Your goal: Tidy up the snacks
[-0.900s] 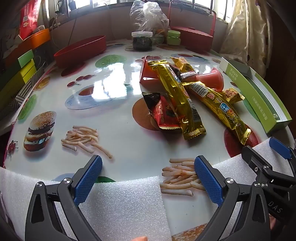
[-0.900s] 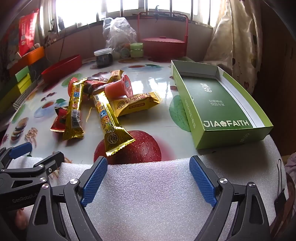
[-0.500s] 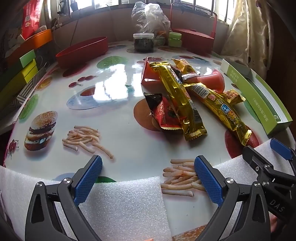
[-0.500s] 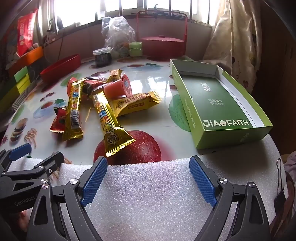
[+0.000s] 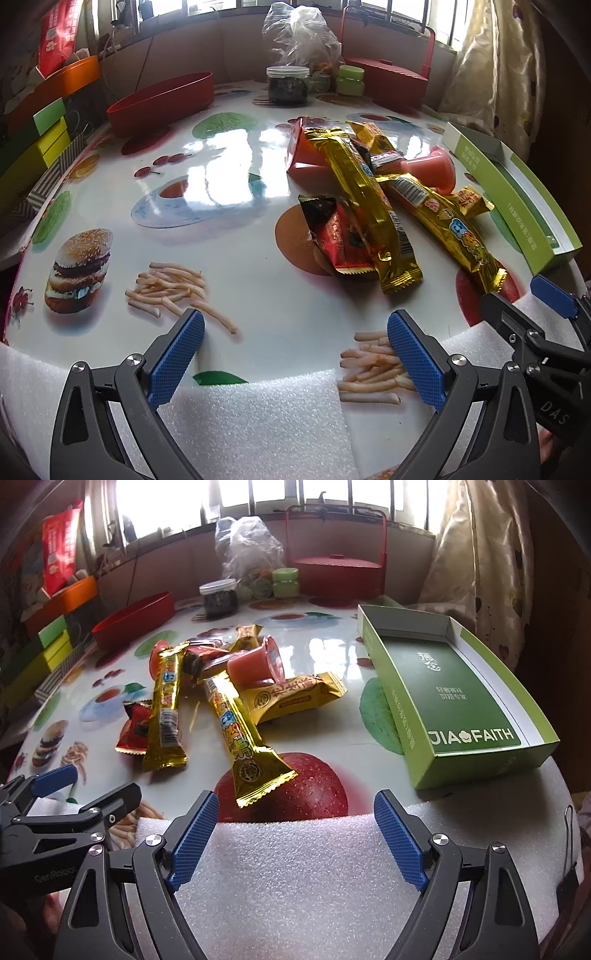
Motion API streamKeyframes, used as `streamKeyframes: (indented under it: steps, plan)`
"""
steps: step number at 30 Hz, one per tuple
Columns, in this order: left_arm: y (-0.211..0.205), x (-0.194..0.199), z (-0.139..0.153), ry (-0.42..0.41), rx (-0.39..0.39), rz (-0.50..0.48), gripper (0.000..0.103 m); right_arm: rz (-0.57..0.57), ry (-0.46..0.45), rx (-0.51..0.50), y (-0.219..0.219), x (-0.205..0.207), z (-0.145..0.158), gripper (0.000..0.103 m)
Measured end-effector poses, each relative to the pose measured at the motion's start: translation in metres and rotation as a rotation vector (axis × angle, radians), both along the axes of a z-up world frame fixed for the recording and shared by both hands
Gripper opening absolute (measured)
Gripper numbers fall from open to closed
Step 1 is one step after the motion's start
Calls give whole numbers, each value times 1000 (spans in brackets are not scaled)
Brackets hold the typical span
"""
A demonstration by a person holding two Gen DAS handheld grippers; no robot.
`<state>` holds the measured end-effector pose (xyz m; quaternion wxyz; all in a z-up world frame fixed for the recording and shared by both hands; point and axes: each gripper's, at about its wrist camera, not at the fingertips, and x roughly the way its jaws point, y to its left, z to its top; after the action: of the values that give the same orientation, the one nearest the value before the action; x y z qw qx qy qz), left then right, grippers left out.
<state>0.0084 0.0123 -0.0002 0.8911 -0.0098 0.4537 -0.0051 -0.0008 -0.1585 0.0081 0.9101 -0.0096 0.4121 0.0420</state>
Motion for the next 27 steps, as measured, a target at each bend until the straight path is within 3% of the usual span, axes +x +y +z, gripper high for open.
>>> streamKeyframes:
  steps: [27]
  plan:
    - [-1,2,-1,-2,14,0,100,-4,15,1,0,7,-5,87]
